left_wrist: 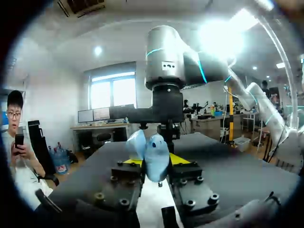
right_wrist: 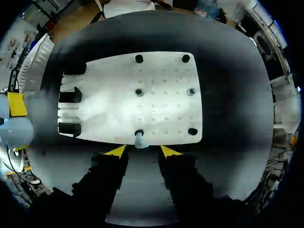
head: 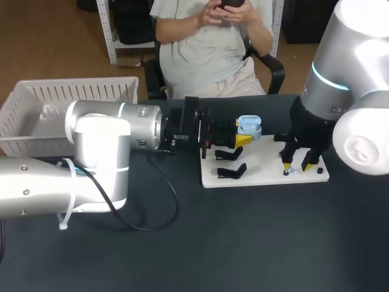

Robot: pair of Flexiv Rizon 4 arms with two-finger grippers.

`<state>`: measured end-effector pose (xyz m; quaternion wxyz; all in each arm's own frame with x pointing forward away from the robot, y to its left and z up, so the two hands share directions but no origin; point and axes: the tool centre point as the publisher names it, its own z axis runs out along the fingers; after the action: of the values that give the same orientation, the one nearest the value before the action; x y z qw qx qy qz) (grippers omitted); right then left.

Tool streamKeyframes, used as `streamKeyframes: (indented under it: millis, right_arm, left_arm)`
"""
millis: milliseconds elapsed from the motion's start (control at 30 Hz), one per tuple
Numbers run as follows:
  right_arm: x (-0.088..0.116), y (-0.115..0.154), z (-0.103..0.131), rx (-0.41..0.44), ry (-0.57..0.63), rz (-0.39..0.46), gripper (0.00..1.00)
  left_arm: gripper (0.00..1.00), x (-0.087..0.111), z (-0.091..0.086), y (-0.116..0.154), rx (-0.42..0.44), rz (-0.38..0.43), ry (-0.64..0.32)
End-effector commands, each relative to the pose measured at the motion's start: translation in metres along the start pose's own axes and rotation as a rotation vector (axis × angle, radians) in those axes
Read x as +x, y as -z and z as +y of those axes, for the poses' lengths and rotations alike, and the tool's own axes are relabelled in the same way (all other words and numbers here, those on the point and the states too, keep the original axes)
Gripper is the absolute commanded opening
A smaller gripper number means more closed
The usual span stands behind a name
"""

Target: Pick up each earbud case from the left stands, insert the matching earbuds, close the lid, and place the case in the box.

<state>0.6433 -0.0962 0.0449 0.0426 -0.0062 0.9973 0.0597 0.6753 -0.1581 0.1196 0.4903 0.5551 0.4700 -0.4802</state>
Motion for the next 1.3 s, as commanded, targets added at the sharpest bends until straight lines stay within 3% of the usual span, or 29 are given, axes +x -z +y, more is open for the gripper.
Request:
streamKeyframes:
  millis: [33,967,1067,1133,1300]
  right_arm:
    - [-0.004,-0.005,0.000,-0.001,0.003,0.008,0.40]
    - [-0.008,-0.018,0.002,-0.012,0.000,0.040,0.22]
    - [-0.008,-0.019,0.002,-0.013,-0.002,0.042,0.17]
    - [-0.008,-0.019,0.002,-0.013,-0.004,0.042,0.00]
    - [-0.008,-0.018,0.002,-0.014,-0.010,0.041,0.00]
  left_arm:
    - [0.00,0.000,-0.001,0.000,-0.005,0.001,-0.001]
    - [0.00,0.000,-0.001,0.000,-0.005,0.001,-0.001]
    - [0.00,0.000,-0.001,0.000,-0.005,0.001,-0.001]
    - [0.00,0.000,-0.001,0.000,-0.005,0.001,-0.001]
    - [0.00,0.000,-0.001,0.000,-0.005,0.001,-0.001]
